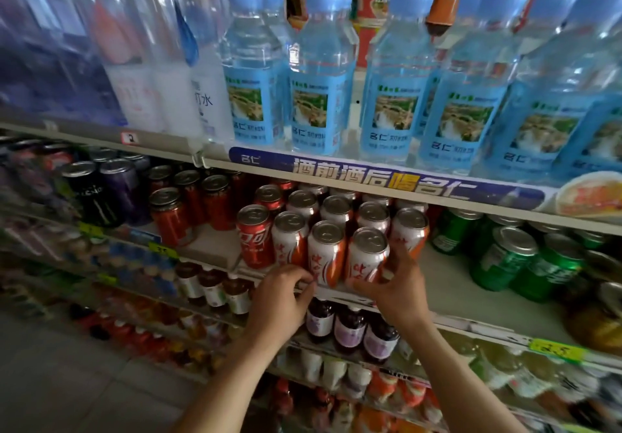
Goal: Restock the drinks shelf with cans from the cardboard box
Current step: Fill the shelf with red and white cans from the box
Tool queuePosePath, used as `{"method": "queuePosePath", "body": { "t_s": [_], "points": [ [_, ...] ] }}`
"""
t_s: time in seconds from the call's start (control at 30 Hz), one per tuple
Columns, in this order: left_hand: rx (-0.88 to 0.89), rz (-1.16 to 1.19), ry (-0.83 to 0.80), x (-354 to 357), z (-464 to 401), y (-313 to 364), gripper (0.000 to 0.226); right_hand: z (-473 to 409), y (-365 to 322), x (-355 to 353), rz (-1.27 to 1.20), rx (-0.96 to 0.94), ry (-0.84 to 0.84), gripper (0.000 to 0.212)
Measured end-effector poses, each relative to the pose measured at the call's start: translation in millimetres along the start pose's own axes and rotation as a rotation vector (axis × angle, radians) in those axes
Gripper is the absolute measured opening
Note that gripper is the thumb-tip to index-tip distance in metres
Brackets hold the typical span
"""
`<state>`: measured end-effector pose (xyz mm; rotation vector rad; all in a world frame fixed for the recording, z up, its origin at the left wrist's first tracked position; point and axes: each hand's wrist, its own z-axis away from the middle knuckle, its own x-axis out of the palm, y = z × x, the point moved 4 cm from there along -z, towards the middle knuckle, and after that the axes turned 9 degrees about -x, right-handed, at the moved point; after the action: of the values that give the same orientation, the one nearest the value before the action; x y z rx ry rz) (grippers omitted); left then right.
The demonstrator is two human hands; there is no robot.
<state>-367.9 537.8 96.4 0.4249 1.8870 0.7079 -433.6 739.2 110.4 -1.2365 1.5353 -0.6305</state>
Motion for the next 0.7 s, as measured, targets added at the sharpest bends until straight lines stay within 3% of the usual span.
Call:
{"method": "queuePosePath", "body": {
  "t_s": [0.23, 0.7],
  "points": [
    [0.018, -0.022, -0.006, 3.9, -1.5, -2.1, 0.002, 2.6, 5.6, -0.1, 0.053, 0.042, 0.014, 0.082],
    [0.003, -0.101, 0.032, 6.1, 6.3, 0.7, 0.005, 13.6, 8.2, 9.1, 0.256, -0.066, 0.005, 0.073]
  ]
}}
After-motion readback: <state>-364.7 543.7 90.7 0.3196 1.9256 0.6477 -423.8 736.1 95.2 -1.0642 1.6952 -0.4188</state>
